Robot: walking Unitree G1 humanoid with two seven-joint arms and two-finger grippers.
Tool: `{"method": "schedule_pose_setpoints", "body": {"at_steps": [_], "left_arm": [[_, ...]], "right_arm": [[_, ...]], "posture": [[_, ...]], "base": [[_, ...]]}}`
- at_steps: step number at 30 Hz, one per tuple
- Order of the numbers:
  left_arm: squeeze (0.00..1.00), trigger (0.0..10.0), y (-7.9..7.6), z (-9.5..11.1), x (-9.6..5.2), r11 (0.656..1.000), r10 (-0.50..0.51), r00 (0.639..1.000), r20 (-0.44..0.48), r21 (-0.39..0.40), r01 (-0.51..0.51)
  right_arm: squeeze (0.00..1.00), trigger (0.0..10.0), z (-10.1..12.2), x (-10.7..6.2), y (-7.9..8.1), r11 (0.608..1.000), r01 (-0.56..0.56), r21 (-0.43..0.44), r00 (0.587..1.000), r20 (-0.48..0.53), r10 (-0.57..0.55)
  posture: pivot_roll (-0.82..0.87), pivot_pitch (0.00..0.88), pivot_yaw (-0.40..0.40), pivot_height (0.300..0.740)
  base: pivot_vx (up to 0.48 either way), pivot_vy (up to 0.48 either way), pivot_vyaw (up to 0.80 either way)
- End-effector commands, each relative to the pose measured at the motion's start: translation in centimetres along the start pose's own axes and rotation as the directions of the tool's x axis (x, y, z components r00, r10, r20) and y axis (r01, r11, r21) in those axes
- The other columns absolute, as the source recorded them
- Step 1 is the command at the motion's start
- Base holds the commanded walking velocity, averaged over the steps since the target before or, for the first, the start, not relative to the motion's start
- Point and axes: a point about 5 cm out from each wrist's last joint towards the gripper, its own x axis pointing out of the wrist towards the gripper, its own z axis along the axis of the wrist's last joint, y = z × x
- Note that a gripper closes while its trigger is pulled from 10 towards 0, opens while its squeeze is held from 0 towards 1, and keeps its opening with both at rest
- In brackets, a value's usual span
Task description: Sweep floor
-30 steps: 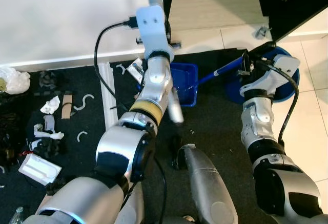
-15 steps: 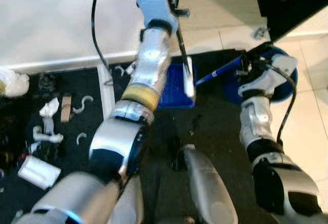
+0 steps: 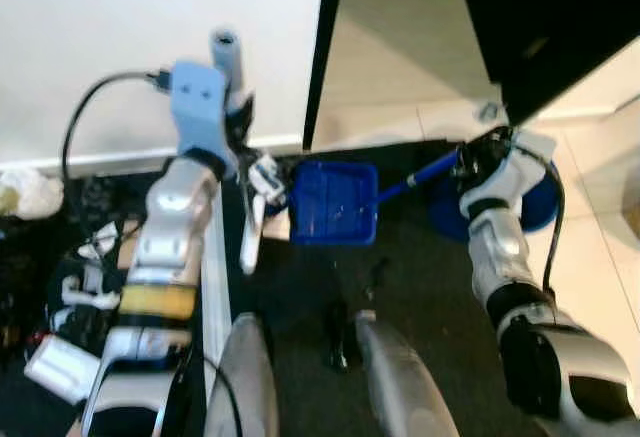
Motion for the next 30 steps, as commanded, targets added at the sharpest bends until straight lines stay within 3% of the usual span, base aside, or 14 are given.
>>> {"method": "schedule_pose_setpoints", "body": {"at_steps": [1, 3, 7, 8, 12, 16, 18, 23, 30], "left_arm": [[0.0, 10.0, -0.3, 0.1, -0.5, 0.999, -0.02, 1.0, -0.002, -0.049, 0.02], [0.0, 10.0, 0.1, -0.7, -1.1, 0.993, 0.011, 0.997, -0.073, -0.12, -0.02], [0.0, 10.0, 0.4, -1.4, -1.4, 0.993, 0.012, 0.99, -0.142, -0.115, -0.029], [0.0, 10.0, 0.5, -2.0, -1.5, 0.996, 0.01, 0.987, -0.159, -0.084, -0.024], [0.0, 10.0, 2.3, -5.0, -1.9, 0.977, 0.181, 0.961, -0.207, 0.152, -0.152], [0.0, 10.0, 2.6, -6.4, -2.7, 0.962, 0.234, 0.934, -0.27, 0.203, -0.182], [0.0, 10.0, 2.7, -7.4, -3.4, 0.945, 0.262, 0.921, -0.29, 0.269, -0.184], [0.0, 10.0, 3.4, -7.8, -4.0, 0.914, 0.365, 0.897, -0.249, 0.276, -0.296], [0.0, 10.0, 3.4, -8.3, -4.0, 0.9, 0.426, 0.875, -0.23, 0.208, -0.383]], "right_arm": [[0.0, 10.0, -1.2, -0.8, -1.4, 0.999, 0.047, -0.005, 0.997, -0.054, -0.047], [0.0, 10.0, -1.2, -1.0, -2.0, 0.998, 0.064, -0.01, 0.996, -0.057, -0.065], [0.0, 10.0, -1.2, -1.1, -2.7, 0.997, 0.08, -0.015, 0.995, -0.064, -0.081], [0.0, 10.0, -1.2, -1.1, -3.0, 0.996, 0.087, -0.017, 0.994, -0.066, -0.088], [0.0, 10.0, -0.8, -1.0, -3.9, 0.995, 0.076, -0.069, 0.993, -0.084, -0.082], [0.0, 10.0, 0.0, -0.7, -4.5, 0.992, 0.074, -0.1, 0.995, -0.062, -0.081], [0.0, 10.0, 1.4, -0.2, -5.2, 0.99, 0.083, -0.118, 0.996, -0.004, -0.084], [0.0, 10.0, 3.9, 0.7, -5.7, 0.995, 0.074, -0.067, 0.992, 0.107, -0.066], [0.0, 10.0, 5.1, 1.6, -4.5, 0.999, 0.007, -0.047, 0.992, 0.128, -0.001]], "posture": [[0.13, 0.09, -0.103, 0.74], [0.11, 0.037, -0.087, 0.74], [0.11, 0.027, -0.085, 0.74], [0.12, 0.02, -0.085, 0.74], [0.11, 0.009, -0.082, 0.74], [0.1, 0.003, -0.08, 0.74], [0.09, 0.0, -0.075, 0.74], [0.09, 0.0, -0.08, 0.74], [0.09, 0.0, -0.098, 0.74]], "base": [[0.0, 0.0, 0.0], [0.0, 0.0, 0.0], [0.0, 0.0, 0.0], [0.0, 0.0, 0.0], [0.0, 0.0, 0.0], [0.0, 0.0, 0.0], [0.0, 0.0, 0.0], [0.0, 0.0, 0.0], [0.324, 0.0, 0.0]]}}
